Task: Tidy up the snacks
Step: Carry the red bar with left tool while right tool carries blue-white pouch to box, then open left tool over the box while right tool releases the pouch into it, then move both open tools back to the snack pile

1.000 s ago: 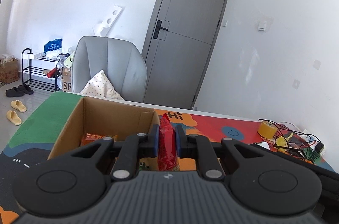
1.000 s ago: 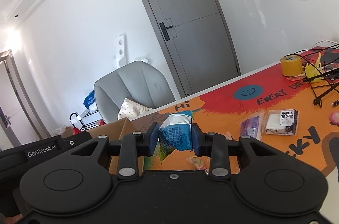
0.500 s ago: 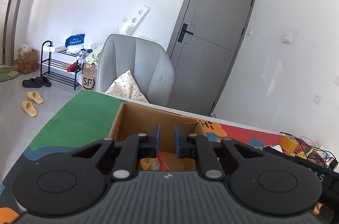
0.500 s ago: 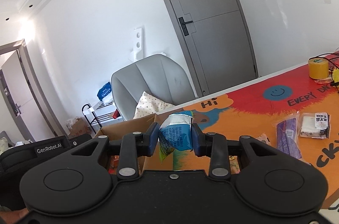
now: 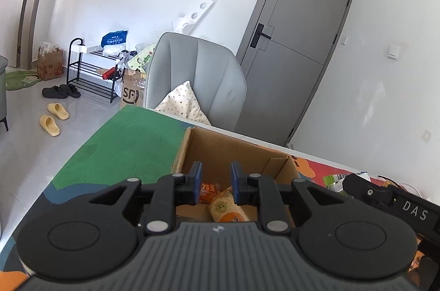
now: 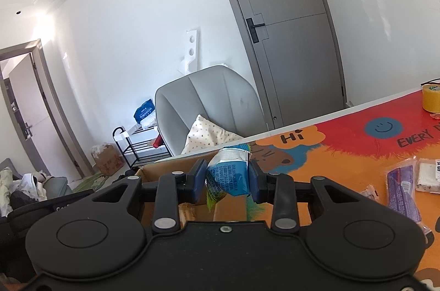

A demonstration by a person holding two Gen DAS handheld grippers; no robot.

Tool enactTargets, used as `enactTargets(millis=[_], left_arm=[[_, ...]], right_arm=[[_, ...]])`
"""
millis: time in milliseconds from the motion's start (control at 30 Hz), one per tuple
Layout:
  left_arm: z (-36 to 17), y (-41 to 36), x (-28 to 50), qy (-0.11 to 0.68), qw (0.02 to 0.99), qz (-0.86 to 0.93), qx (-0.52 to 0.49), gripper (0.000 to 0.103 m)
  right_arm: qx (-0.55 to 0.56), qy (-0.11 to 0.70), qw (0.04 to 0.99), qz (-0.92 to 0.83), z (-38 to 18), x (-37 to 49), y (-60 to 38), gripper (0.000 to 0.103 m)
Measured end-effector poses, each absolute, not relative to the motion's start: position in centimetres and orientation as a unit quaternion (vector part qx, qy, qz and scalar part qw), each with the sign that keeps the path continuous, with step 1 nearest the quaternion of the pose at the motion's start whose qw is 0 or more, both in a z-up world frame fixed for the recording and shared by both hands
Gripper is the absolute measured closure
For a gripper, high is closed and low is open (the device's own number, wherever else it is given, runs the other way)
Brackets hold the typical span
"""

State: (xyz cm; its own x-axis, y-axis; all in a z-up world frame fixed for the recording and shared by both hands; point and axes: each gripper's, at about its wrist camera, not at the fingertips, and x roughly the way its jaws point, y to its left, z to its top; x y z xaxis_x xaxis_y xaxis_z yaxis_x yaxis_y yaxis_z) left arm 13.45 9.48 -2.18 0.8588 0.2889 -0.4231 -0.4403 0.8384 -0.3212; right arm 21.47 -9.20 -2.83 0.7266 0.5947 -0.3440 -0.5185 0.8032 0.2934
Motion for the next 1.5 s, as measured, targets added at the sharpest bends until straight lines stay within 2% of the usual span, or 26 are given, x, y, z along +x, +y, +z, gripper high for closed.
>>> enactTargets(millis=[100, 200, 233, 333, 467, 567, 700, 867, 1167, 1300, 1500], left_arm=[[-2.0, 10.0, 13.0, 0.178, 0.941, 0.2, -0.208, 0.074], [-2.0, 10.6, 12.7, 0.175, 0.939, 0.21, -0.209, 0.06], [-2.1, 10.8, 12.5, 0.174, 0.938, 0.212, -0.211, 0.055], [-2.0, 11.2, 12.3, 0.175, 0.935, 0.219, -0.217, 0.042], [-1.8, 11.4, 11.9, 0.167, 0.934, 0.23, -0.216, 0.023], [-1.6, 10.9, 12.0, 0.166, 0.934, 0.237, -0.21, 0.014], [-1.5, 10.0, 12.1, 0.168, 0.935, 0.239, -0.2, 0.012], [-1.4, 8.6, 12.2, 0.173, 0.94, 0.224, -0.193, 0.008], [-1.8, 5.8, 13.1, 0.194, 0.944, 0.206, -0.169, 0.007], [-1.8, 4.3, 13.5, 0.2, 0.947, 0.192, -0.162, 0.007], [-1.8, 1.7, 14.3, 0.211, 0.951, 0.172, -0.145, 0.007]], right_arm=[[0.085, 0.215, 0.923, 0.309, -2.7, 21.6, -8.1, 0.069], [0.084, 0.212, 0.919, 0.323, -2.5, 21.8, -7.0, 0.068], [0.081, 0.21, 0.917, 0.33, -2.5, 21.8, -6.7, 0.064], [0.075, 0.209, 0.917, 0.33, -2.4, 21.7, -6.1, 0.04], [0.078, 0.214, 0.918, 0.325, -2.5, 21.5, -6.6, 0.038], [0.084, 0.22, 0.92, 0.312, -2.6, 21.3, -7.6, 0.038], [0.089, 0.222, 0.923, 0.301, -2.6, 21.0, -9.0, 0.037], [0.093, 0.226, 0.93, 0.275, -2.9, 20.5, -10.9, 0.027], [0.104, 0.236, 0.938, 0.232, -3.5, 20.2, -14.2, 0.006], [0.098, 0.231, 0.945, 0.208, -3.5, 20.0, -15.7, 0.0], [0.096, 0.227, 0.951, 0.189, -3.7, 20.0, -17.6, 0.0]])
